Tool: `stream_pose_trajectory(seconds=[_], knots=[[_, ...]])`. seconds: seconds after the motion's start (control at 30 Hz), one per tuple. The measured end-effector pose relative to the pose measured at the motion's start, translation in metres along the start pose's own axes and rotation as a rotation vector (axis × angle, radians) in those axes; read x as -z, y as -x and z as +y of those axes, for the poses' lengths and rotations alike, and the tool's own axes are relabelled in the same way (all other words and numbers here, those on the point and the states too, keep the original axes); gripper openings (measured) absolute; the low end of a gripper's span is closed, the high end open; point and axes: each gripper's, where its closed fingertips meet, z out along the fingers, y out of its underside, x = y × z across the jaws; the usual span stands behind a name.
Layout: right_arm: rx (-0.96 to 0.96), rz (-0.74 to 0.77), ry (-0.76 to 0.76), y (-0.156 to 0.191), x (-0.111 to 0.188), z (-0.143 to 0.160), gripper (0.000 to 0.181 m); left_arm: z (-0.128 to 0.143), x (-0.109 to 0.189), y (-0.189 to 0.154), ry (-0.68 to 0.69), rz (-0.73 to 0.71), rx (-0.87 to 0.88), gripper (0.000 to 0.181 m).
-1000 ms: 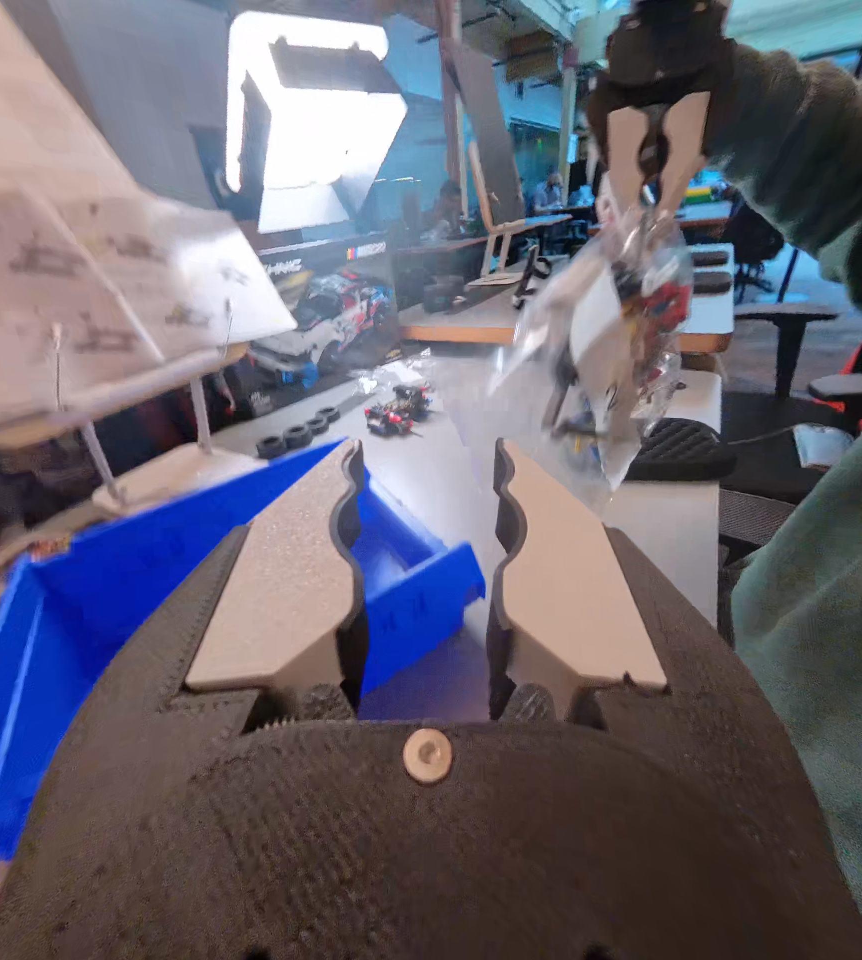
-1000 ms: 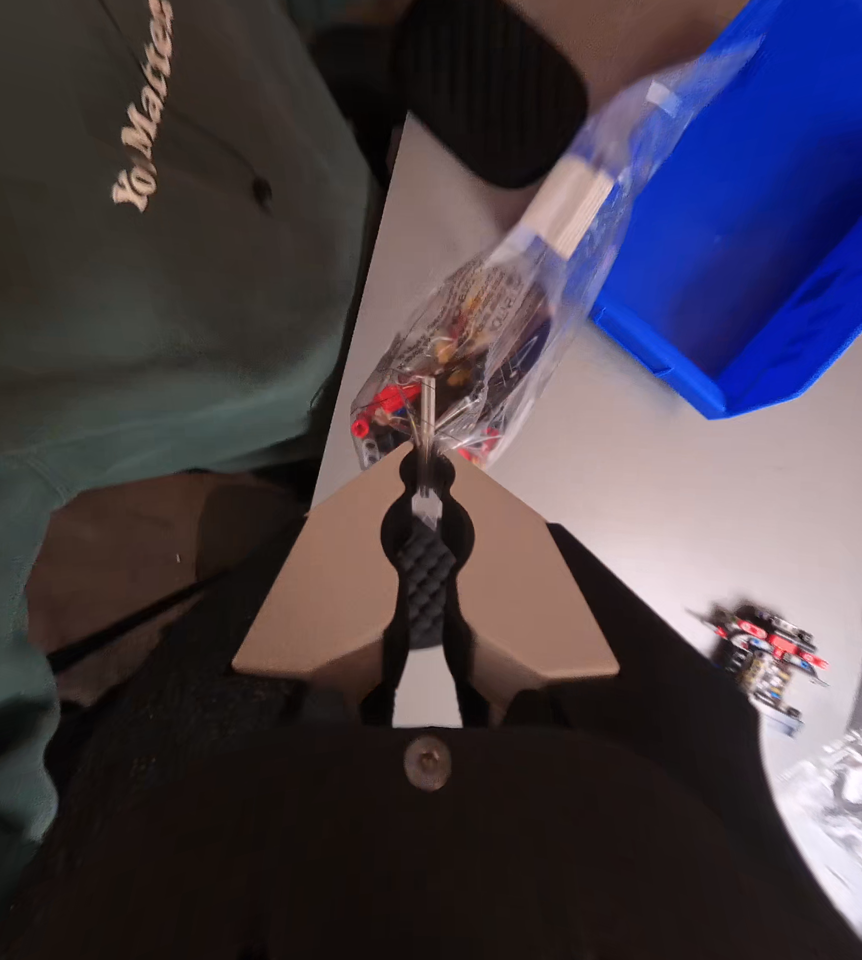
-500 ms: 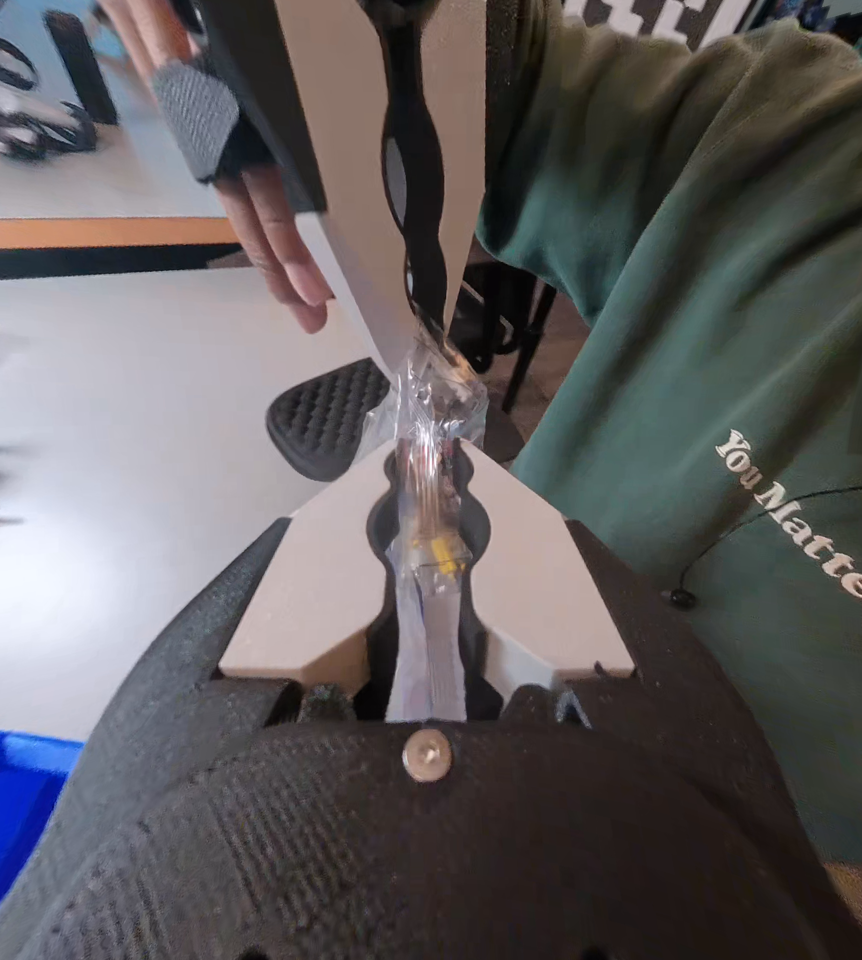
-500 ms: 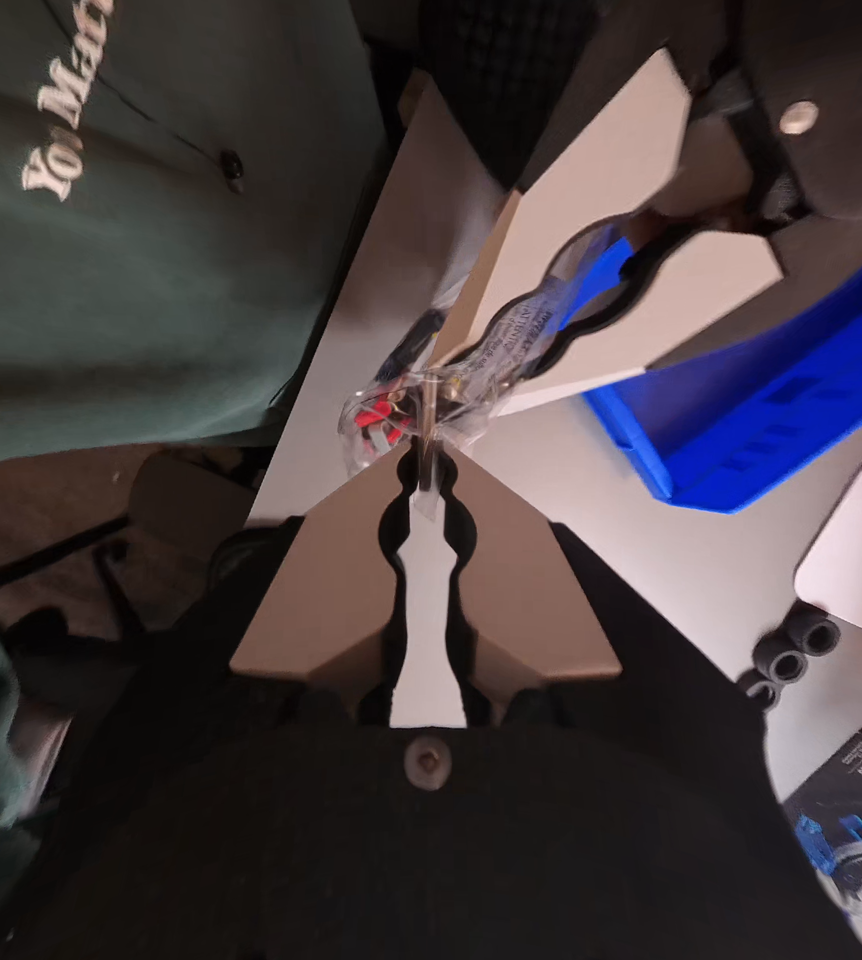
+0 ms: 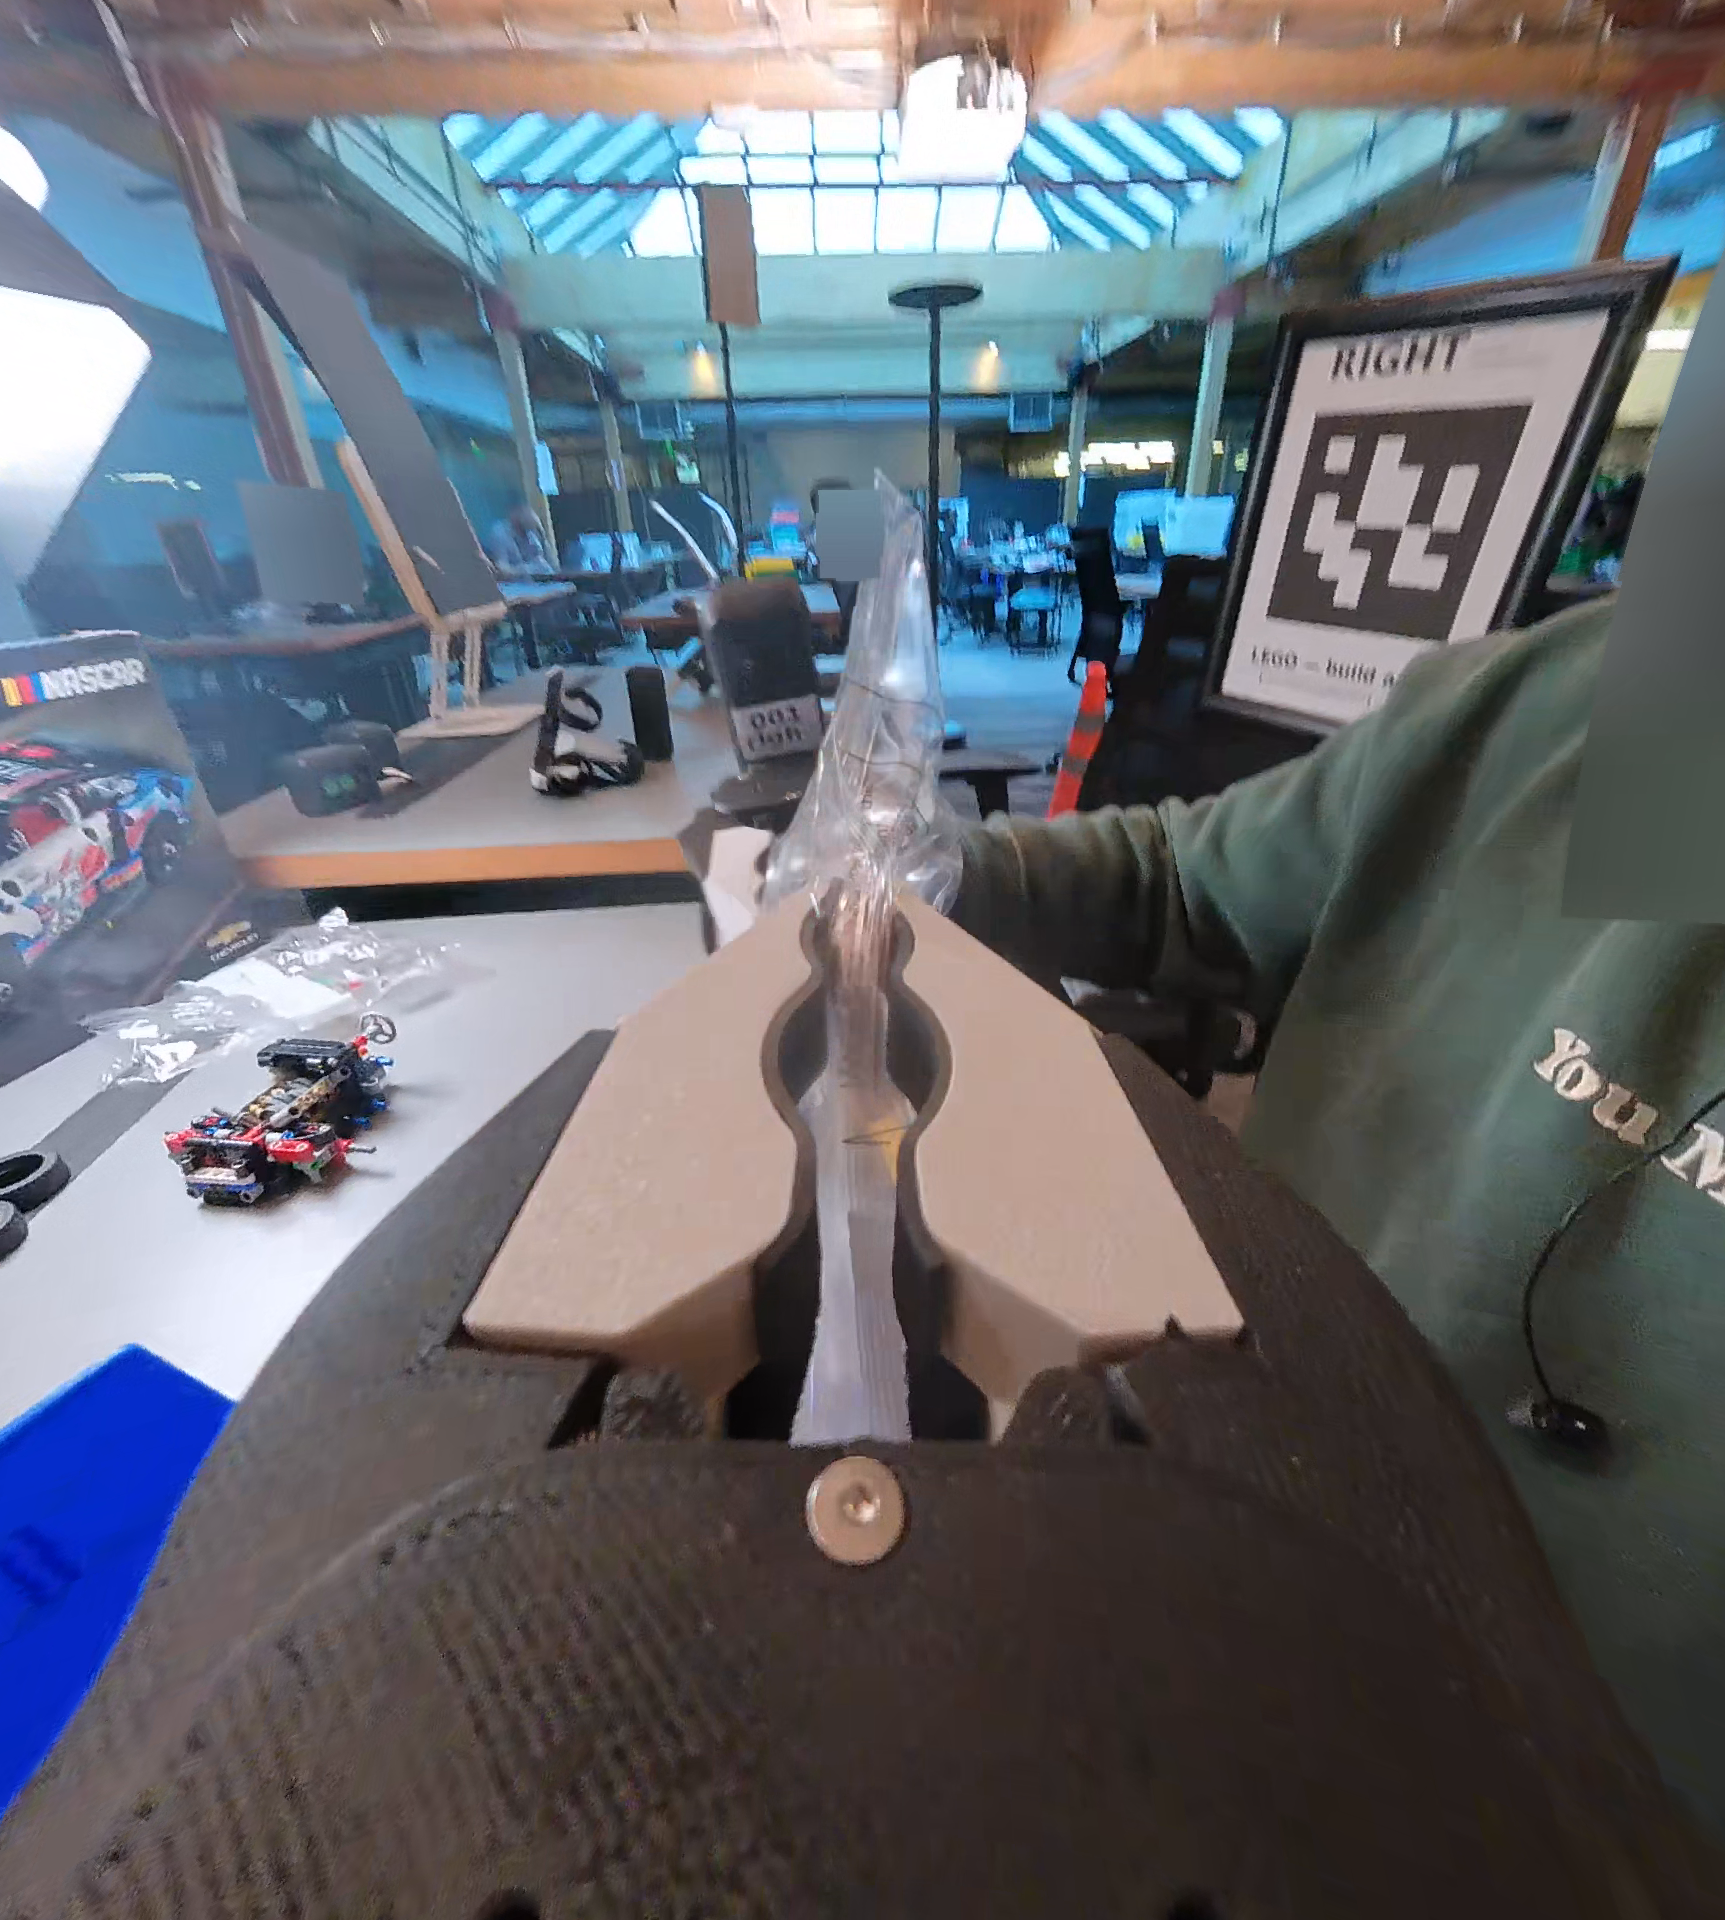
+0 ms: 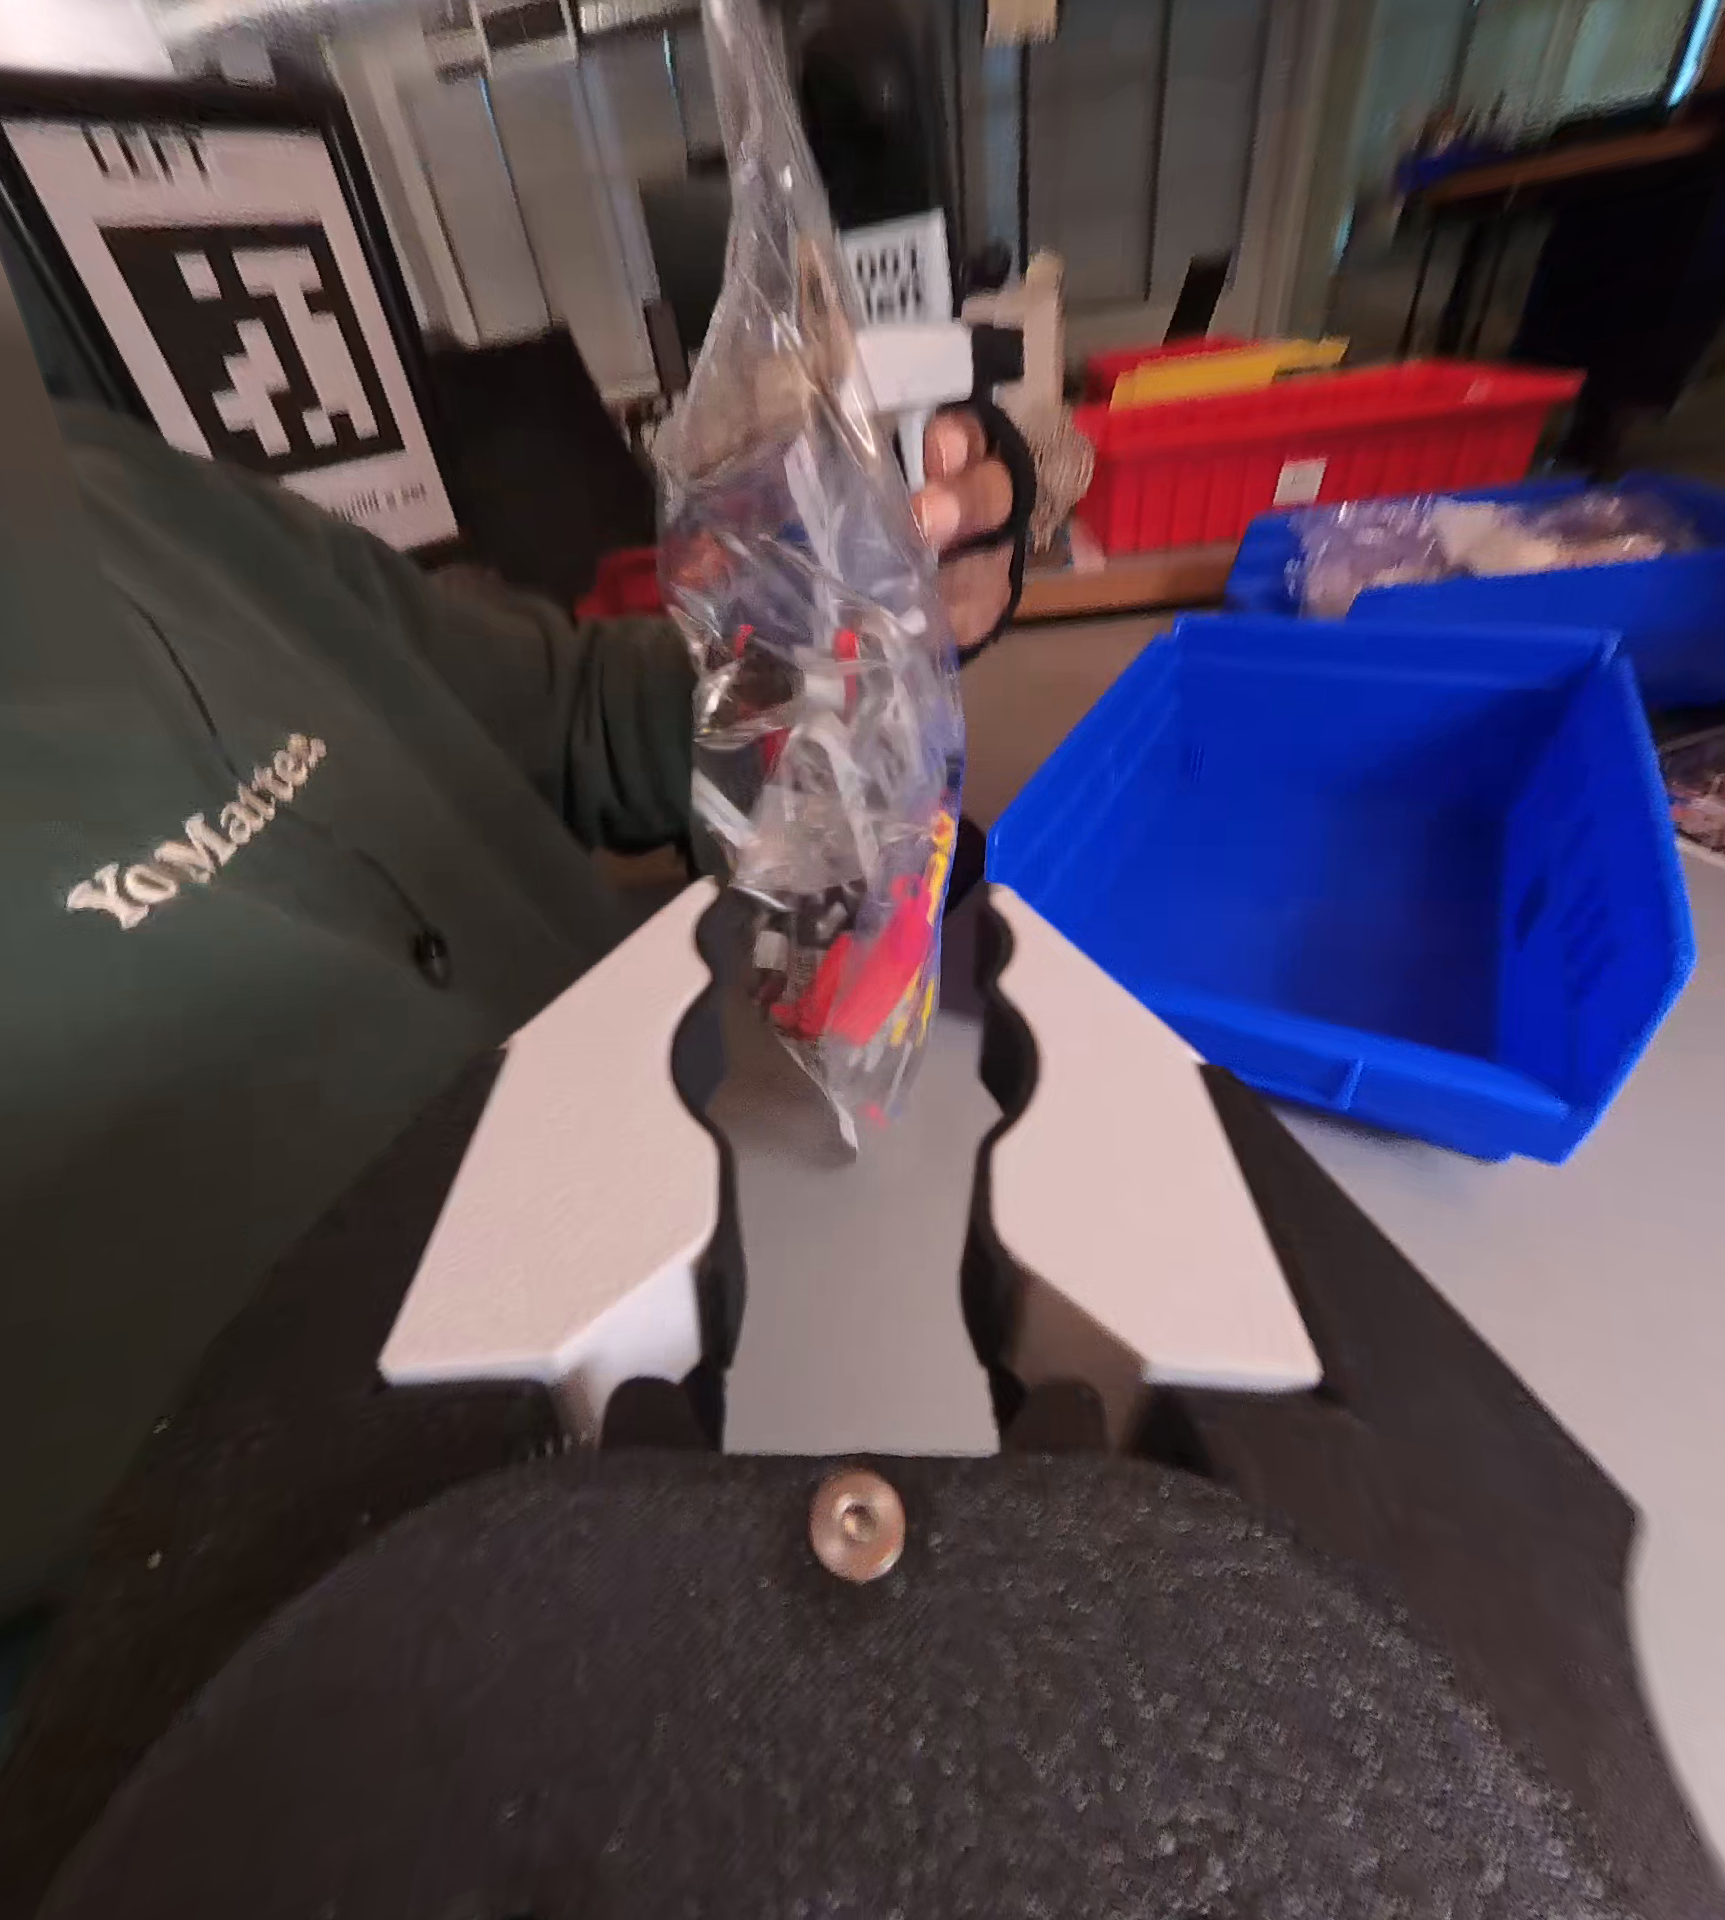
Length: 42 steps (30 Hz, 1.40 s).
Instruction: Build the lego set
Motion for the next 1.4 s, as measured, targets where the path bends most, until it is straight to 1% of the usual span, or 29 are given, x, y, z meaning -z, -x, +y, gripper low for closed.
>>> stream_pose_trajectory(seconds=[0.03, 0.1, 0.13, 0.2, 0.27, 0.37, 0.47, 0.53, 0.57, 0.6, 0.67, 0.7, 0.73, 0.77, 0.8, 0.87, 0.93, 1.17, 1.2, 1.23, 1.27, 1.3, 1.33, 1.37, 1.4], knots=[[0.010, 0.002, -0.034, 0.002, 0.000, -0.005, 0.027, 0.000, 0.004, 0.003, -0.030, -0.024, 0.013, 0.001], [0.072, 0.011, -0.056, 0.009, 0.002, -0.014, 0.013, 0.004, 0.014, 0.008, -0.073, -0.073, 0.041, 0.000], [0.112, 0.027, -0.054, 0.012, 0.005, -0.019, 0.004, 0.009, 0.020, 0.010, -0.073, -0.104, 0.054, 0.000], [0.163, 0.073, -0.024, 0.012, 0.013, -0.027, 0.000, 0.021, 0.028, 0.011, -0.057, -0.142, 0.069, 0.000], [0.189, 0.105, 0.013, 0.011, 0.019, -0.031, 0.000, 0.032, 0.031, 0.010, -0.051, -0.166, 0.092, 0.000], [0.229, 0.152, 0.077, 0.008, 0.021, -0.028, 0.000, 0.045, 0.033, 0.009, -0.043, -0.200, 0.101, 0.000], [0.240, 0.162, 0.100, 0.010, 0.020, -0.025, 0.000, 0.058, 0.035, 0.007, -0.017, -0.211, 0.106, 0.000], [0.227, 0.166, 0.100, 0.009, 0.018, -0.021, 0.000, 0.064, 0.037, 0.004, 0.009, -0.210, 0.073, 0.000], [0.217, 0.158, 0.090, 0.010, 0.016, -0.021, 0.000, 0.063, 0.038, 0.001, 0.016, -0.193, 0.055, 0.004], [0.218, 0.156, 0.089, 0.011, 0.014, -0.021, 0.000, 0.059, 0.039, 0.000, 0.018, -0.190, 0.042, 0.012], [0.244, 0.166, 0.108, 0.011, 0.007, -0.019, 0.000, 0.044, 0.040, -0.003, -0.001, -0.168, 0.007, 0.029], [0.253, 0.160, 0.120, 0.013, 0.003, -0.018, 0.000, 0.038, 0.038, -0.006, -0.003, -0.157, -0.006, 0.032], [0.261, 0.156, 0.117, 0.015, 0.000, -0.018, 0.000, 0.035, 0.036, -0.006, 0.013, -0.152, -0.022, 0.025], [0.272, 0.164, 0.111, 0.015, -0.003, -0.020, 0.000, 0.036, 0.034, -0.006, 0.043, -0.159, -0.050, 0.008], [0.286, 0.175, 0.114, 0.015, -0.003, -0.021, 0.000, 0.037, 0.033, -0.005, 0.068, -0.170, -0.085, 0.002], [0.317, 0.227, 0.117, 0.010, 0.002, -0.020, 0.000, 0.037, 0.037, -0.001, 0.083, -0.191, -0.102, 0.000], [0.304, 0.225, 0.100, 0.012, 0.004, -0.018, 0.000, 0.040, 0.039, 0.002, 0.090, -0.199, -0.073, 0.000], [0.298, 0.189, 0.058, 0.022, 0.005, -0.015, 0.000, 0.049, 0.038, -0.006, 0.113, -0.202, -0.087, 0.000], [0.286, 0.193, 0.060, 0.021, 0.004, -0.014, 0.000, 0.049, 0.039, -0.006, 0.112, -0.205, -0.079, 0.000], [0.294, 0.238, 0.071, 0.016, 0.005, -0.015, 0.000, 0.048, 0.039, -0.005, 0.105, -0.214, -0.071, 0.000], [0.325, 0.293, 0.073, 0.012, 0.006, -0.019, 0.003, 0.046, 0.040, -0.004, 0.099, -0.227, -0.063, 0.000], [0.353, 0.322, 0.056, 0.013, 0.008, -0.027, 0.020, 0.044, 0.041, -0.004, 0.093, -0.237, -0.052, 0.000], [0.365, 0.336, 0.056, 0.017, 0.008, -0.033, 0.032, 0.043, 0.041, -0.004, 0.087, -0.242, -0.044, 0.000], [0.378, 0.361, 0.074, 0.019, 0.007, -0.037, 0.038, 0.042, 0.042, -0.006, 0.085, -0.243, -0.045, 0.000], [0.405, 0.397, 0.101, 0.019, 0.004, -0.038, 0.040, 0.042, 0.041, -0.007, 0.086, -0.248, -0.050, 0.000]])
